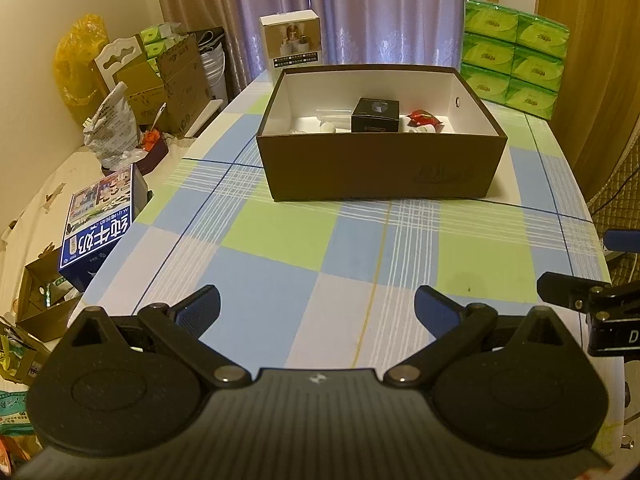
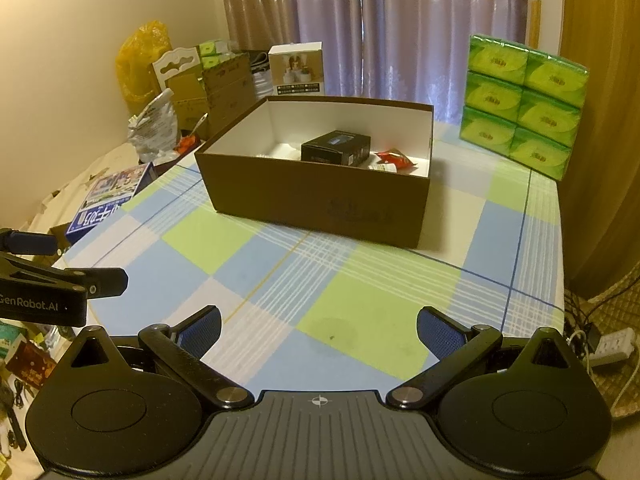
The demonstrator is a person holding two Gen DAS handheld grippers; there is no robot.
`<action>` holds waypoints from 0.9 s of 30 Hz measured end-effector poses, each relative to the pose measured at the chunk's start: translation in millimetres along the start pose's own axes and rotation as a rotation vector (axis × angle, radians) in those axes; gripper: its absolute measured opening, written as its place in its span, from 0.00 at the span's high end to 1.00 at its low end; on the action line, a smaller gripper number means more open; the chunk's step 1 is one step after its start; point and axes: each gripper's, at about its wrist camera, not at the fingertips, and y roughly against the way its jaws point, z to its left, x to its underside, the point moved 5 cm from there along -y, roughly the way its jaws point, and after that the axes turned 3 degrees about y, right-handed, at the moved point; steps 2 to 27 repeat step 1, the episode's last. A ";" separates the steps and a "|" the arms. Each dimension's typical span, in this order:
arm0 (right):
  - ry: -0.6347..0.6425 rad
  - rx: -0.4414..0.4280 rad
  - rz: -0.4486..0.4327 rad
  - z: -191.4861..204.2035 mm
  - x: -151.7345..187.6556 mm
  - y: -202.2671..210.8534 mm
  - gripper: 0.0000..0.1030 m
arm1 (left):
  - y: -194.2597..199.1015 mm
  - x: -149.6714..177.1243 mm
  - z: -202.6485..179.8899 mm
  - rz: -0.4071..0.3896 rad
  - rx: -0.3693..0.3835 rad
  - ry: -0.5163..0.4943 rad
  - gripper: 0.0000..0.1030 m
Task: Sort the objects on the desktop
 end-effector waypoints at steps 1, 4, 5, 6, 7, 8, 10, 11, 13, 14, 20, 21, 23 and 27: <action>-0.001 0.000 0.000 -0.4 -0.7 -1.0 0.02 | -1.9 -1.7 0.3 0.001 -0.001 0.001 0.01; -0.001 0.000 0.000 -0.4 -0.7 -1.0 0.02 | -1.9 -1.7 0.3 0.001 -0.001 0.001 0.01; -0.001 0.000 0.000 -0.4 -0.7 -1.0 0.02 | -1.9 -1.7 0.3 0.001 -0.001 0.001 0.01; -0.001 0.000 0.000 -0.4 -0.7 -1.0 0.02 | -1.9 -1.7 0.3 0.001 -0.001 0.001 0.01; -0.001 0.000 0.000 -0.4 -0.7 -1.0 0.02 | -1.9 -1.7 0.3 0.001 -0.001 0.001 0.01; -0.001 0.000 0.000 -0.4 -0.7 -1.0 0.02 | -1.9 -1.7 0.3 0.001 -0.001 0.001 0.01; -0.001 0.000 0.000 -0.4 -0.7 -1.0 0.02 | -1.9 -1.7 0.3 0.001 -0.001 0.001 0.01; -0.001 0.000 0.000 -0.4 -0.7 -1.0 0.02 | -1.9 -1.7 0.3 0.001 -0.001 0.001 0.01; -0.001 0.000 0.000 -0.4 -0.7 -1.0 0.02 | -1.9 -1.7 0.3 0.001 -0.001 0.001 0.01; -0.001 0.000 0.000 -0.4 -0.7 -1.0 0.02 | -1.9 -1.7 0.3 0.001 -0.001 0.001 0.01; -0.001 0.000 0.000 -0.4 -0.7 -1.0 0.02 | -1.9 -1.7 0.3 0.001 -0.001 0.001 0.01; -0.001 0.000 0.000 -0.4 -0.7 -1.0 0.02 | -1.9 -1.7 0.3 0.001 -0.001 0.001 0.01; -0.001 0.000 0.000 -0.4 -0.7 -1.0 0.02 | -1.9 -1.7 0.3 0.001 -0.001 0.001 0.01; -0.001 0.000 0.000 -0.4 -0.7 -1.0 0.02 | -1.9 -1.7 0.3 0.001 -0.001 0.001 0.01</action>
